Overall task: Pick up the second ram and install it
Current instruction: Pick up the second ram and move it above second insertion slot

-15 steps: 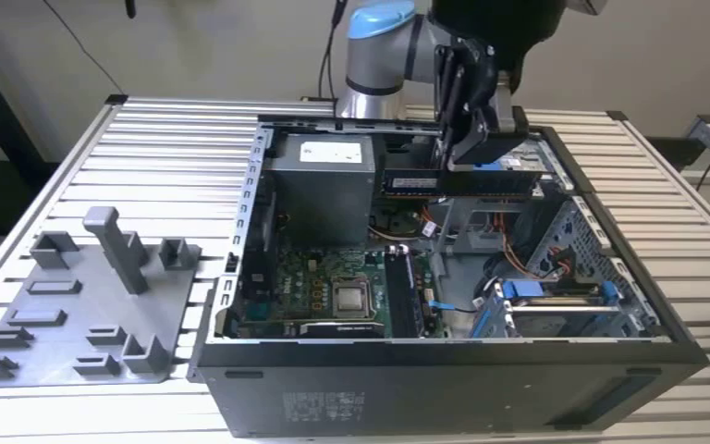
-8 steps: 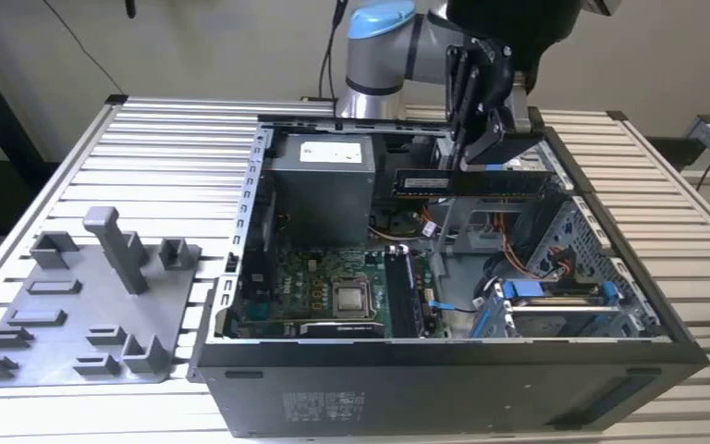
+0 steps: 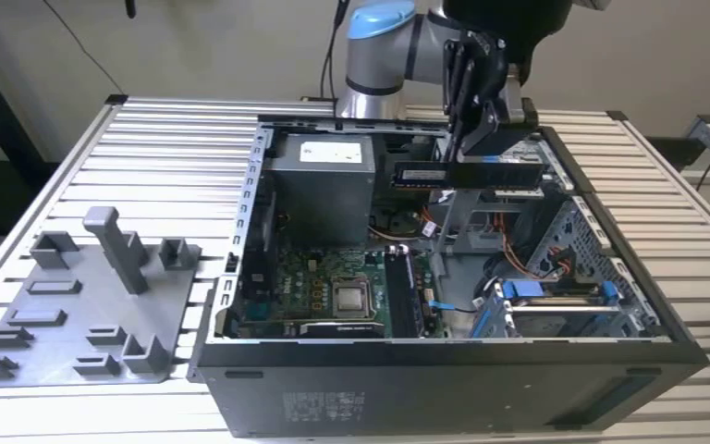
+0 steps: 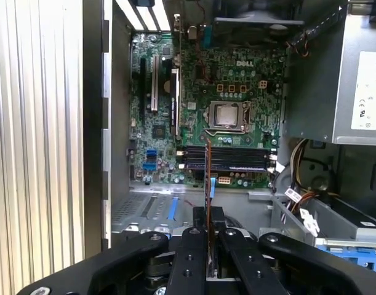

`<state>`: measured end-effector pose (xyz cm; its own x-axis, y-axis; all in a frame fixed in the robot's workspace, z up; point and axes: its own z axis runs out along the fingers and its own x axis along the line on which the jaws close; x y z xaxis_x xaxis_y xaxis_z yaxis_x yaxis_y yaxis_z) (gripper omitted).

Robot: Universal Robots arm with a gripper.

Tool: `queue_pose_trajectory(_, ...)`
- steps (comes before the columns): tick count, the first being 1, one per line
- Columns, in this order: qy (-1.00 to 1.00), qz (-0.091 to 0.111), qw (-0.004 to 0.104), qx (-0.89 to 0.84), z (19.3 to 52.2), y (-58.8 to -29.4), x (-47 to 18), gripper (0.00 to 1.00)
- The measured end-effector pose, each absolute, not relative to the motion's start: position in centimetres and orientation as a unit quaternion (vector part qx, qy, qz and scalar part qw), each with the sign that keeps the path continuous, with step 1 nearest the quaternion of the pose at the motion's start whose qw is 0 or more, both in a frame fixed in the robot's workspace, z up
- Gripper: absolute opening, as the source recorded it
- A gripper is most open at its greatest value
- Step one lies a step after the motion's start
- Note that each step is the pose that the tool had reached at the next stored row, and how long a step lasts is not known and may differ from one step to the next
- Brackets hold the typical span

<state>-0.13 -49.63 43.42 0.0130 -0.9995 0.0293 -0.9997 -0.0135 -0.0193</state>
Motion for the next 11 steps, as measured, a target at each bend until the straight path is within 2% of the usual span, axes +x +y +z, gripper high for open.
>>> queue_pose_trajectory(11, -0.705, 0.017, 0.003, 0.709, 43.4, -47.4, -0.3, 0.14)
